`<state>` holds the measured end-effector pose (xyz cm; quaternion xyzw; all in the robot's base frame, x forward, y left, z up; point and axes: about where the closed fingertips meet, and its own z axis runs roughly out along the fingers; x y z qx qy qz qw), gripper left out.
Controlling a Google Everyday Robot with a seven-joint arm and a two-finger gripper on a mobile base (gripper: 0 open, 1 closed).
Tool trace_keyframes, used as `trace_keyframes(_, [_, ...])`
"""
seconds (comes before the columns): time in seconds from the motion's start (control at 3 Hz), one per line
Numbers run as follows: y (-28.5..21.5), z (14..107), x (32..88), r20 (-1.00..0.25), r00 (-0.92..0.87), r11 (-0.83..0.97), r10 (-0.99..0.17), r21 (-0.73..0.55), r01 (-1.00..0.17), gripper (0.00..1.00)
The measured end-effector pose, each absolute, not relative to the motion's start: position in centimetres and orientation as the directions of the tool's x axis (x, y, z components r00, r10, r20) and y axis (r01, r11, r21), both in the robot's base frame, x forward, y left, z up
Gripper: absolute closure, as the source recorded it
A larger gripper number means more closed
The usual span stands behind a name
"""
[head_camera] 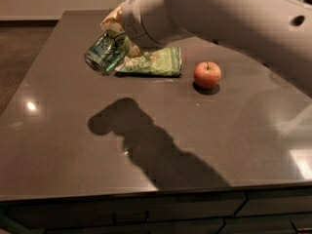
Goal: Place green can upright
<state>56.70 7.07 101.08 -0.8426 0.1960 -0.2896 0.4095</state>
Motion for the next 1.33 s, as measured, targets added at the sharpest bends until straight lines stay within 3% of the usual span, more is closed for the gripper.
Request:
trace_keyframes(0.33, [7.1,101.3,56.6,0.433,0.74,-0.663,-0.514,-0.748,-0.022,1.0])
trace_keyframes(0.67, [7.0,101.3,56.3,0.607,0.688,-0.765,-0.398,-0.634,0.117,1.0])
trace_keyframes(1.33, [7.3,100.2,55.6,0.826,0.531,-0.834,-0.188,-0.419,0.358,1.0])
